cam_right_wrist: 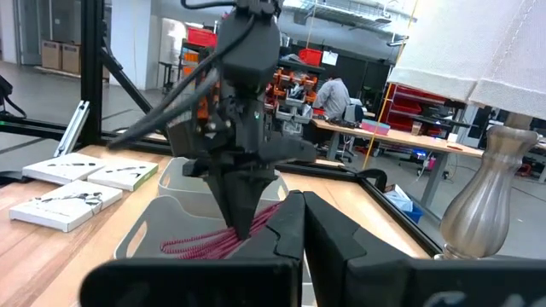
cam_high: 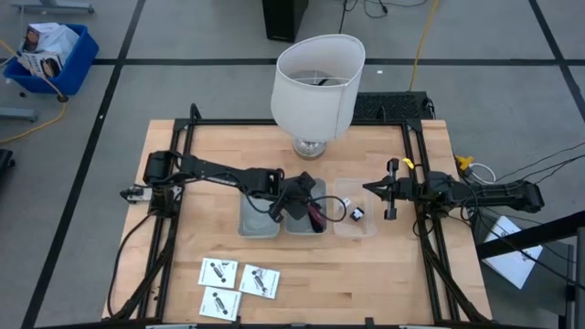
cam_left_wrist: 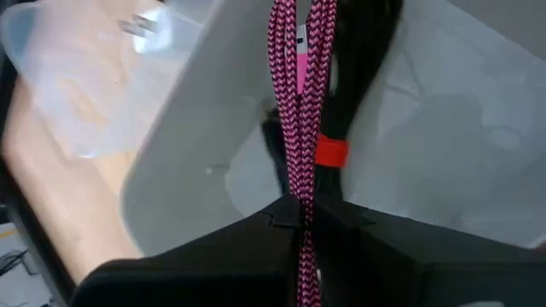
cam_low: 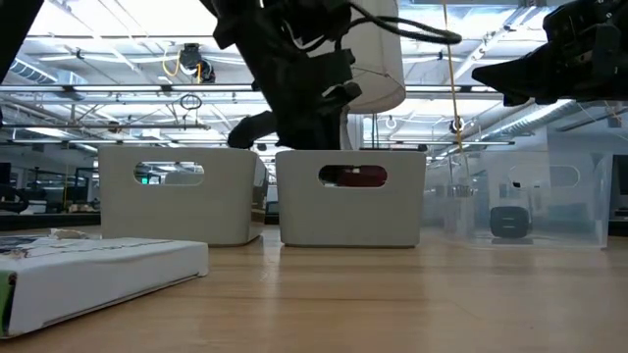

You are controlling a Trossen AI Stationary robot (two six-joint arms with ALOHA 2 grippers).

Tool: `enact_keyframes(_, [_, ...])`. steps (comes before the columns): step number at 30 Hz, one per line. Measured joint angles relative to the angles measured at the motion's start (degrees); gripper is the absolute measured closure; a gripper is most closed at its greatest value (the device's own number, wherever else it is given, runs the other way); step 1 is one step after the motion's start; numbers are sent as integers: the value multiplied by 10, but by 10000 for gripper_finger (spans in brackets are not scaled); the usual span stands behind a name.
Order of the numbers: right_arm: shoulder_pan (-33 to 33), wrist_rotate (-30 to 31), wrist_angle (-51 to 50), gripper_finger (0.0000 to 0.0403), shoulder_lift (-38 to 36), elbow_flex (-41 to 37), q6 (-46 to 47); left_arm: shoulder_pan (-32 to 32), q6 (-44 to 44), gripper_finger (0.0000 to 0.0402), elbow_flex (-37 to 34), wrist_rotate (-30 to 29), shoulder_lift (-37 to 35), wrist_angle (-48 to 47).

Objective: Pick and place items into bin
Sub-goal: Put the black pink charger cable into the right gray bin, then put the top right card reader box into the left gray bin

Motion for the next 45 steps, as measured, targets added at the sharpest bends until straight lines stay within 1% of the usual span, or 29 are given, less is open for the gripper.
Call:
enact_keyframes(9, [0,0,0,403,0,0,0,2,2,386,-9,20,0,26])
enact_keyframes(12, [0,0,0,403,0,0,0,6,-2,381,-9,30,0,25])
enact_keyframes(18, [0,0,0,403,0,0,0,9,-13,387,-9,36,0,24])
enact_keyframes(22, [0,0,0,403,0,0,0,9,-15,375,-9,60,0,25])
enact_keyframes(31, [0,0,0,403,0,0,0,9,-25,376,-9,61,0,23])
enact_keyframes(34, [0,0,0,403,0,0,0,9,-33,365,-9,61,0,25])
enact_keyframes(40, [0,0,0,403,0,0,0,9,-38,327,-9,61,0,26])
enact_keyframes(45, [0,0,0,403,0,0,0,9,-40,318,-9,61,0,30])
